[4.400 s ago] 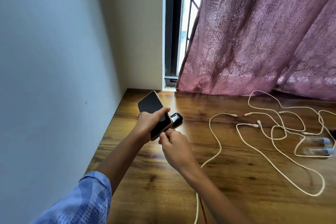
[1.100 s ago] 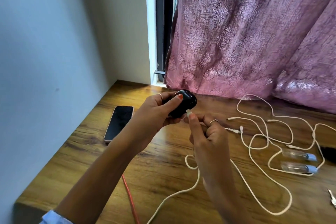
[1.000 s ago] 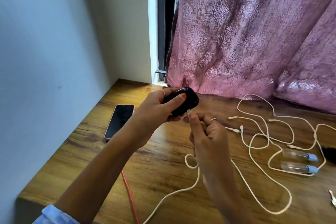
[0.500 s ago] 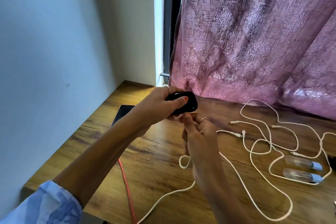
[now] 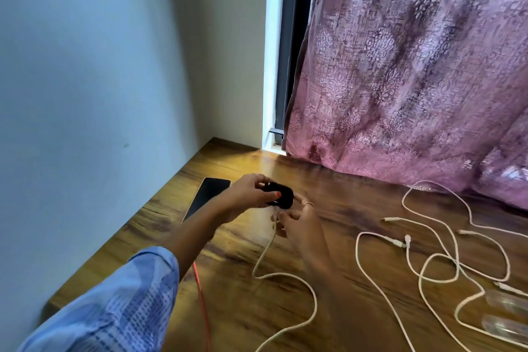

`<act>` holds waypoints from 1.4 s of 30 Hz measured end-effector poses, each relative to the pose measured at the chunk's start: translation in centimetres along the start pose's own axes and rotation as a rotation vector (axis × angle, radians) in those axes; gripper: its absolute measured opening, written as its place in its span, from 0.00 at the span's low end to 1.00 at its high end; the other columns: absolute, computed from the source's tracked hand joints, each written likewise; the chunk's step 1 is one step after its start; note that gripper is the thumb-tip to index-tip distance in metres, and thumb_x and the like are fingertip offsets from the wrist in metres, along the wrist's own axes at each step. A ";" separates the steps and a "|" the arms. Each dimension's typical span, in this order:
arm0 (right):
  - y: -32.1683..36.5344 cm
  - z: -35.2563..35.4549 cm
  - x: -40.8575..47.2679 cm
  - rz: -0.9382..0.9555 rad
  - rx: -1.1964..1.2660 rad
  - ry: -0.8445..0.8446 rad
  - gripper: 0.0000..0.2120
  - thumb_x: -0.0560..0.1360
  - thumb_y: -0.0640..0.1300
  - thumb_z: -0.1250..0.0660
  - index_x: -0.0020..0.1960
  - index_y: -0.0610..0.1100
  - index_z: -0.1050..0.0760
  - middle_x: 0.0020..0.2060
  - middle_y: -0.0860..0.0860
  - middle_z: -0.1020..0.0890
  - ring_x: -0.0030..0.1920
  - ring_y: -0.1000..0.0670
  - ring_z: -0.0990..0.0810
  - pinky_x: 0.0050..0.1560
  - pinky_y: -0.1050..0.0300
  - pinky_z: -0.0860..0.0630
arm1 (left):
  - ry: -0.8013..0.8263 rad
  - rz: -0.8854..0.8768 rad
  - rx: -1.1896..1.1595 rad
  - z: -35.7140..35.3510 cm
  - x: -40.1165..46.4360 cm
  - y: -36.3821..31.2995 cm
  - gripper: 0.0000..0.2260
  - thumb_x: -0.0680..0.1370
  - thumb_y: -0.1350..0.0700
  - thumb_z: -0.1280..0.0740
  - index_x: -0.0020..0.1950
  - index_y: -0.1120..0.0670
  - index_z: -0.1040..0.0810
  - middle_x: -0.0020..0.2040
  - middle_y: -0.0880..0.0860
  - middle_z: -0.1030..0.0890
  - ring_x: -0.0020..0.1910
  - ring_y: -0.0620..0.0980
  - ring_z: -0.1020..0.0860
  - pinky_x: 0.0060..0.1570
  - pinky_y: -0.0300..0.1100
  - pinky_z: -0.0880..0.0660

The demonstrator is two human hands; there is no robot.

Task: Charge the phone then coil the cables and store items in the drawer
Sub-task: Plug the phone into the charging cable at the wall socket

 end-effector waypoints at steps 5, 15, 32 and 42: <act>-3.1 -0.9 4.4 -0.092 -0.090 0.024 0.24 0.74 0.34 0.34 0.68 0.43 0.34 0.42 0.44 0.16 0.42 0.47 0.17 0.46 0.50 0.20 | -0.062 0.048 0.081 0.5 3.2 4.0 0.21 0.75 0.62 0.31 0.67 0.59 0.29 0.59 0.57 0.23 0.58 0.52 0.23 0.59 0.45 0.24; -7.9 -1.8 8.8 -0.218 -0.144 -0.015 0.23 0.70 0.31 0.35 0.63 0.43 0.30 0.39 0.44 0.15 0.40 0.46 0.16 0.49 0.40 0.20 | -0.100 -0.014 0.397 0.4 6.8 8.1 0.23 0.76 0.58 0.32 0.70 0.55 0.32 0.66 0.55 0.30 0.65 0.51 0.29 0.60 0.30 0.34; -2.9 -0.9 6.6 -0.089 -0.214 -0.298 0.12 0.73 0.37 0.41 0.55 0.45 0.28 0.46 0.42 0.19 0.38 0.49 0.23 0.33 0.57 0.30 | -0.423 -0.156 0.311 6.8 0.5 6.7 0.15 0.79 0.51 0.36 0.64 0.53 0.26 0.56 0.54 0.23 0.50 0.49 0.24 0.43 0.34 0.27; 1.1 -15.0 -5.1 0.130 -0.165 0.037 0.09 0.75 0.35 0.42 0.49 0.43 0.25 0.41 0.47 0.21 0.41 0.50 0.23 0.37 0.61 0.29 | -0.854 -0.147 0.332 15.1 -17.8 12.8 0.06 0.79 0.55 0.38 0.51 0.55 0.23 0.39 0.48 0.23 0.34 0.40 0.27 0.35 0.32 0.32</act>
Point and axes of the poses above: each hand's wrist, its own x-axis towards the middle knuckle, its own z-axis out of the back of the hand, y = z × x, the point moved 4 cm from there along x, towards the middle knuckle
